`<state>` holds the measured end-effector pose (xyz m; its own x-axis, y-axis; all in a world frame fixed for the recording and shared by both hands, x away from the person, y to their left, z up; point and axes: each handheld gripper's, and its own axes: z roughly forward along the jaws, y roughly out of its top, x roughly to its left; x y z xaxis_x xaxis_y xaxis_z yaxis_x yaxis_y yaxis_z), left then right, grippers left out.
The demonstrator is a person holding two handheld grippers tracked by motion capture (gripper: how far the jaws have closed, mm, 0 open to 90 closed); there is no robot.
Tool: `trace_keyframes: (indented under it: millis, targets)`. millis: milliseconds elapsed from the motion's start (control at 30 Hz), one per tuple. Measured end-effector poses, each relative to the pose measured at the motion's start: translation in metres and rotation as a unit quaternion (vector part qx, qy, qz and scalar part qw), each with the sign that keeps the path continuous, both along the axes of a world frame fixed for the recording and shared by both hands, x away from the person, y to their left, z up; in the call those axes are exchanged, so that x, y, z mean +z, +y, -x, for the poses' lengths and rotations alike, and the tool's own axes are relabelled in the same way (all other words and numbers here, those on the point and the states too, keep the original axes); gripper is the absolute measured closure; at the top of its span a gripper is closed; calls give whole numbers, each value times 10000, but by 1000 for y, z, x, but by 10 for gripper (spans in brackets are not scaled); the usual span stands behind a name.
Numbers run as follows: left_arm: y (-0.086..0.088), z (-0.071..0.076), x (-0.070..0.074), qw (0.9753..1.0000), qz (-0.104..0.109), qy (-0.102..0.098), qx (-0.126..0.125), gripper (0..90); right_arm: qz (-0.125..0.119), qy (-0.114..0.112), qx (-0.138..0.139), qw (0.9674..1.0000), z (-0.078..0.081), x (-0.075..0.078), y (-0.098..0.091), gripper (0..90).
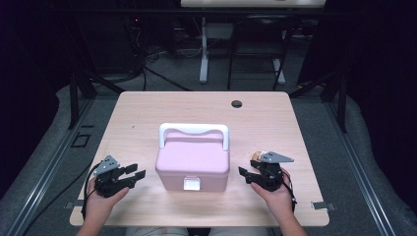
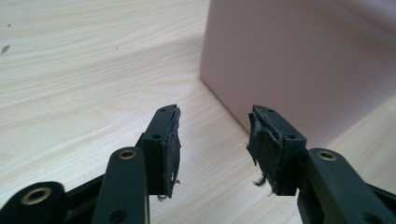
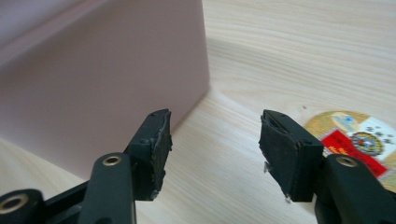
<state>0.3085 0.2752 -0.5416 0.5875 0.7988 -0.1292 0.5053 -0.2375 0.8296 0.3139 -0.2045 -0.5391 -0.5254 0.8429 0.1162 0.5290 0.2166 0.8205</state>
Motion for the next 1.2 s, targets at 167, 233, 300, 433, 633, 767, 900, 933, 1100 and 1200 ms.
trace_keyframes:
  millis: [167,233,300,433,633,767,900,933,1100,1200]
  targets:
    - [1,-3,-6,9992,-371,85,121,502,515,-200,179,9983,1,-4,9,447]
    - [2,-5,-7,9990,-366,124,213,502,575,-195,226,9979,1,-5,11,448]
    - [3,-6,-6,9992,-258,70,281,502,676,-211,241,9972,0,-6,12,459]
    - [3,-4,-4,9992,-223,-31,320,524,574,-162,184,9980,-1,-5,9,486]
    - [4,2,2,9992,-74,-187,348,550,355,-226,-9,9991,1,0,-2,493]
    - [1,4,6,9993,-134,-203,298,550,308,-255,-97,9992,5,2,-3,496]
    - [-3,2,11,9991,-73,-319,278,550,312,-269,-90,9991,5,2,-1,496]
    - [-3,2,11,9991,-73,-319,278,550,312,-269,-90,9991,5,2,-1,496]
    - [-4,0,13,9995,-44,-255,170,559,190,-252,-87,9995,8,7,3,488]
    - [-4,2,16,9996,39,-237,161,558,242,-304,-47,9992,13,13,5,487]
